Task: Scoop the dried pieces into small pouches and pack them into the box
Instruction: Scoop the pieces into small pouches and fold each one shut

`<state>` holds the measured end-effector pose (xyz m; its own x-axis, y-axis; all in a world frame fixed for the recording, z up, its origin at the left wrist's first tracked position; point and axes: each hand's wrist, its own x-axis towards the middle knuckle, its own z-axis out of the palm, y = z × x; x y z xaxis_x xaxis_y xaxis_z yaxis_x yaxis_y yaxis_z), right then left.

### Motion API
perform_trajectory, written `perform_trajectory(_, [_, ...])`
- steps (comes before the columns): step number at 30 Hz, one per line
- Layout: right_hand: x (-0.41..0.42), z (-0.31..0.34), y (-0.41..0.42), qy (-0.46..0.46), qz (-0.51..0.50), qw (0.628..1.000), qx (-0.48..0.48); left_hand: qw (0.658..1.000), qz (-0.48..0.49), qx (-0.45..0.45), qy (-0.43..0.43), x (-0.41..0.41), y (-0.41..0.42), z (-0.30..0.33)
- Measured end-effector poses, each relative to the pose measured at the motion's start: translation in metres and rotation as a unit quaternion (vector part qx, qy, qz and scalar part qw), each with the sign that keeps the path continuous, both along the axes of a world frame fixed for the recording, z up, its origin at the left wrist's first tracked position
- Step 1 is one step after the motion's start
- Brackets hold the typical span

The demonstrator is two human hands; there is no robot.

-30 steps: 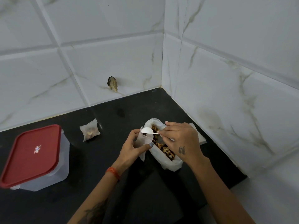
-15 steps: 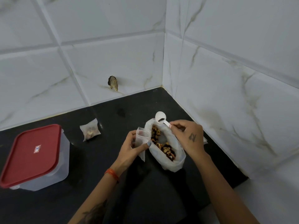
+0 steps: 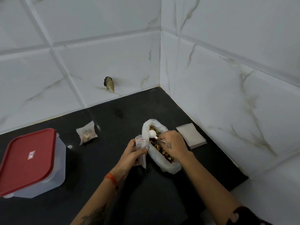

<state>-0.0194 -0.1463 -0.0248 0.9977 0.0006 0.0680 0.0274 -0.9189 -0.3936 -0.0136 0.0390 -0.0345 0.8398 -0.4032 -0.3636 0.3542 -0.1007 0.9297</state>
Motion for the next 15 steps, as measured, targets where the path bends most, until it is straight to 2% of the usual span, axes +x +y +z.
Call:
perform_trajectory(4, [-0.009,0.005,-0.019,0.023,-0.015,1.0,-0.008,1.0,0.004,0.0,0.005,0.002,-0.001,-0.003])
perform_trajectory(9, [-0.019,0.006,-0.023,-0.044,-0.109,0.992,0.045,1.0,0.002,-0.002,0.009,0.002,-0.001,-0.003])
perform_trajectory(15, [-0.014,0.003,-0.011,0.013,-0.078,0.997,0.011,1.0,0.006,-0.006,0.014,0.001,-0.003,0.0])
